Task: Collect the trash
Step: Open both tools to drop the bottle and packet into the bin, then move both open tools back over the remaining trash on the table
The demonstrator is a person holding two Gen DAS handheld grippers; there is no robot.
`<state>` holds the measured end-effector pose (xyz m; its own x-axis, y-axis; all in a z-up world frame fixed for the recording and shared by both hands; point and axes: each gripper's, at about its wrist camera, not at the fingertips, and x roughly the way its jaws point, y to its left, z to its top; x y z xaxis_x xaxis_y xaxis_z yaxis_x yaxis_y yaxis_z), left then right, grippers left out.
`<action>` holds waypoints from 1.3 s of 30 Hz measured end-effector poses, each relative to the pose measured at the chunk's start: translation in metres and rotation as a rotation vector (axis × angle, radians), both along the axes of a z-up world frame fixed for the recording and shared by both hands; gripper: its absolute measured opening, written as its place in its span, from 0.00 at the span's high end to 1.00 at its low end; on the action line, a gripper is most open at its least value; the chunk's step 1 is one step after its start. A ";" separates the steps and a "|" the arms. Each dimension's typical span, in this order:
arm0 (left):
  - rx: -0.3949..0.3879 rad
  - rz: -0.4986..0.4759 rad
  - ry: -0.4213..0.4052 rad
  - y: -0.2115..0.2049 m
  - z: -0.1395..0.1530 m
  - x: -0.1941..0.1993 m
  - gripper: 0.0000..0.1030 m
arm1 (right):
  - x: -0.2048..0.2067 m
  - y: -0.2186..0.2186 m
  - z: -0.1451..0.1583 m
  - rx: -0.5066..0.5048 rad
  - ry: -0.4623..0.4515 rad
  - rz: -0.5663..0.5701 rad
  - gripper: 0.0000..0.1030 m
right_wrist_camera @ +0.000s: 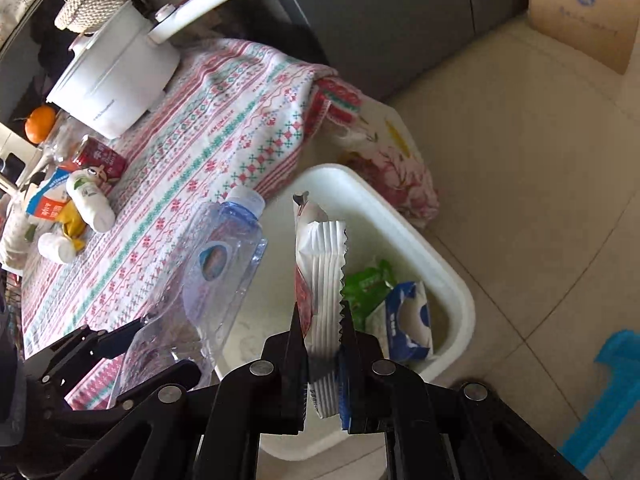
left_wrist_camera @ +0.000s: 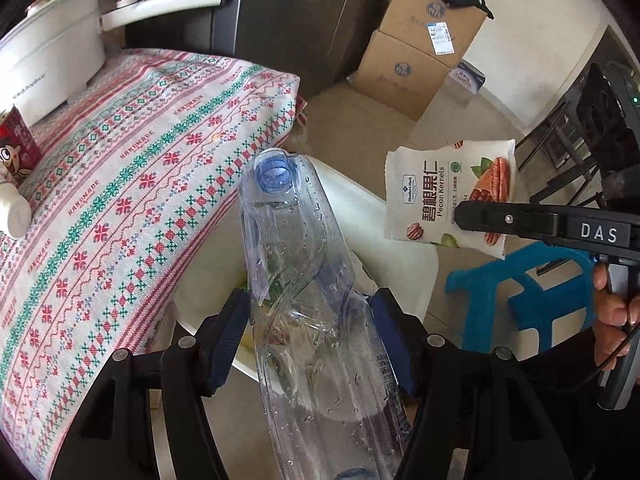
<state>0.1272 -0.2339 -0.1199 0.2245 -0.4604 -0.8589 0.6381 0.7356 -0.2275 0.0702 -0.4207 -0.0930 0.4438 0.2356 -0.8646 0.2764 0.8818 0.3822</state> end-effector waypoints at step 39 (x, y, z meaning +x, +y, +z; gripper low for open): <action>0.090 0.220 -0.146 0.095 0.043 -0.001 0.00 | 0.018 0.024 -0.008 -0.072 0.068 -0.029 0.23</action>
